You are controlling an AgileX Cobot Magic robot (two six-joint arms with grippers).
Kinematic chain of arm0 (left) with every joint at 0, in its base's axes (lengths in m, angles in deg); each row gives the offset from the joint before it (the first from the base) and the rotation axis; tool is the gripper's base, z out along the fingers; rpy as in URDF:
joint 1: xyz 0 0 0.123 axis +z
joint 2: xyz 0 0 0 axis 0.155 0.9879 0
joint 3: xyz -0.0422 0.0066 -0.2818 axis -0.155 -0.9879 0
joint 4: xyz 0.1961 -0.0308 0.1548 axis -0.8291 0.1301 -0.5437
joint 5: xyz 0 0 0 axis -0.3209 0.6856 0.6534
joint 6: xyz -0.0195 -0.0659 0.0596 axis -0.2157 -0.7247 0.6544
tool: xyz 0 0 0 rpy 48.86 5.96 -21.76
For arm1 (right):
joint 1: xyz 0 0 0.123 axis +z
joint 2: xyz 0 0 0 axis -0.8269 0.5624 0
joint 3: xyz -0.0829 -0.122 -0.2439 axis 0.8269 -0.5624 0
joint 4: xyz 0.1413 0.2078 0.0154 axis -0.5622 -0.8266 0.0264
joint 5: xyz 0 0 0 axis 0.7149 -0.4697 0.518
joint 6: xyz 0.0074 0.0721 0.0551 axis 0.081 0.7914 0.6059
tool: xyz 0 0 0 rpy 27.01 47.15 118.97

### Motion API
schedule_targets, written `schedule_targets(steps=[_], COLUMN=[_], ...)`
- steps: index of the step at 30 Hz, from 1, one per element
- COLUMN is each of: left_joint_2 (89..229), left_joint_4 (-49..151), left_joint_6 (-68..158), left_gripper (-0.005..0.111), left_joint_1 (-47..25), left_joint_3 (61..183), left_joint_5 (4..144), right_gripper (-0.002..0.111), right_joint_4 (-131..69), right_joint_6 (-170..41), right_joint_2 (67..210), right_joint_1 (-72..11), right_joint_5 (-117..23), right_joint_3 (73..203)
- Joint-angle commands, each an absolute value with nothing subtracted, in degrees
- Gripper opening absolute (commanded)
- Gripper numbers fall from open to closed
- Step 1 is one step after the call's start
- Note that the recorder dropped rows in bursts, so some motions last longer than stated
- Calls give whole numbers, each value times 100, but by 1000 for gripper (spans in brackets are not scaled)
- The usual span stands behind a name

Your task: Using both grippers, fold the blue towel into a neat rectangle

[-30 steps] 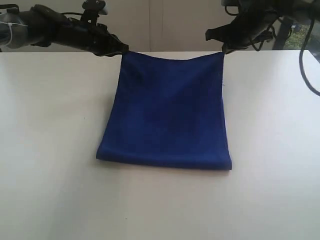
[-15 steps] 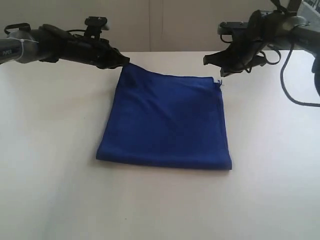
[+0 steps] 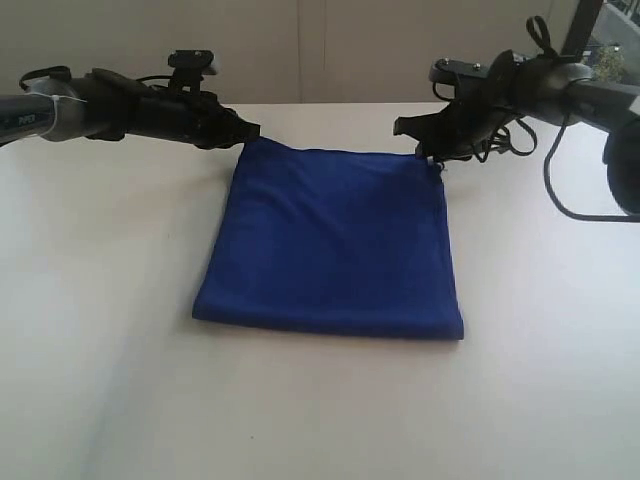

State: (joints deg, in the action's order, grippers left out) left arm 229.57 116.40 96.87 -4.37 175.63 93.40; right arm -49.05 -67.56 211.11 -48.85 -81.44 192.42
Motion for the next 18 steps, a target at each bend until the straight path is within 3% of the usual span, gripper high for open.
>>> schedule_targets(steps=[1, 6, 13, 18], left_joint_2=[22966, 22966, 22966, 22966], left_joint_4=[11788, 11788, 11788, 11788], left_joint_6=[9741, 9752, 9752, 9752], left_gripper=[0, 0, 0, 0], left_joint_1=[-450, -450, -450, -450], left_joint_3=[17594, 17594, 17594, 17594], left_joint_5=[9395, 9395, 9395, 9395], right_gripper=[31, 28, 0, 0], right_joint_4=[-4977, -5033, -5066, -5066], right_joint_6=[-6840, -6840, -6840, -6840], right_joint_2=[21241, 21255, 21255, 21190], right_joint_1=[-4883, -4883, -4883, -4883], right_joint_5=[-7966, -7975, -8060, -7992], right_joint_3=[19240, 19240, 19240, 19240])
